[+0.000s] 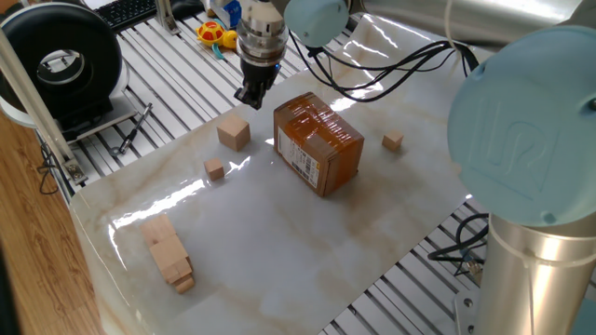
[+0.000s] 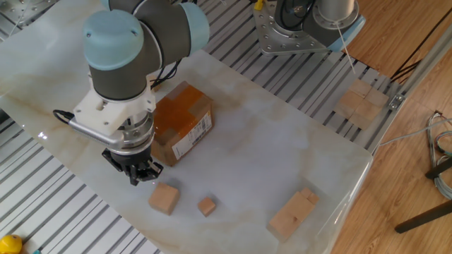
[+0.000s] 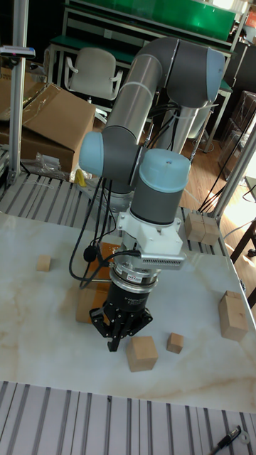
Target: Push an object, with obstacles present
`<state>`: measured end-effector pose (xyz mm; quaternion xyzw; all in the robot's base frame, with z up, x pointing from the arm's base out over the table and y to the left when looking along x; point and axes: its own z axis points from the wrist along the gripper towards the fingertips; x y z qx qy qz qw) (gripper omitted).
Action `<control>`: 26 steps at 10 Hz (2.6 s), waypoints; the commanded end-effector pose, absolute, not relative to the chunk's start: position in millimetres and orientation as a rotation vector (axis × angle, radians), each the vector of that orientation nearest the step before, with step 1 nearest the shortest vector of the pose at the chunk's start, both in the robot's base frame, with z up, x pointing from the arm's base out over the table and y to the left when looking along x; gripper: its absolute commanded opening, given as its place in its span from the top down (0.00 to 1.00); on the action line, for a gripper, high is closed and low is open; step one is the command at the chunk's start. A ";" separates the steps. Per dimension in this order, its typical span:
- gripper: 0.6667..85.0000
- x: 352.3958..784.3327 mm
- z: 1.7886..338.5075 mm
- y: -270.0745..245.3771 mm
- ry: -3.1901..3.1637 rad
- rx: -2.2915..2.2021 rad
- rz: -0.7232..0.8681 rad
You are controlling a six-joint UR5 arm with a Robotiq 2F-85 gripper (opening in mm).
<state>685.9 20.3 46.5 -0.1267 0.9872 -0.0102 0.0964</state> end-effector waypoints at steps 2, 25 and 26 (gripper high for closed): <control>0.99 683.3 42.1 36.0 2.933 -0.344 0.045; 0.99 682.4 39.1 76.8 2.937 -0.283 0.098; 0.99 686.6 39.7 74.0 2.920 -0.294 0.078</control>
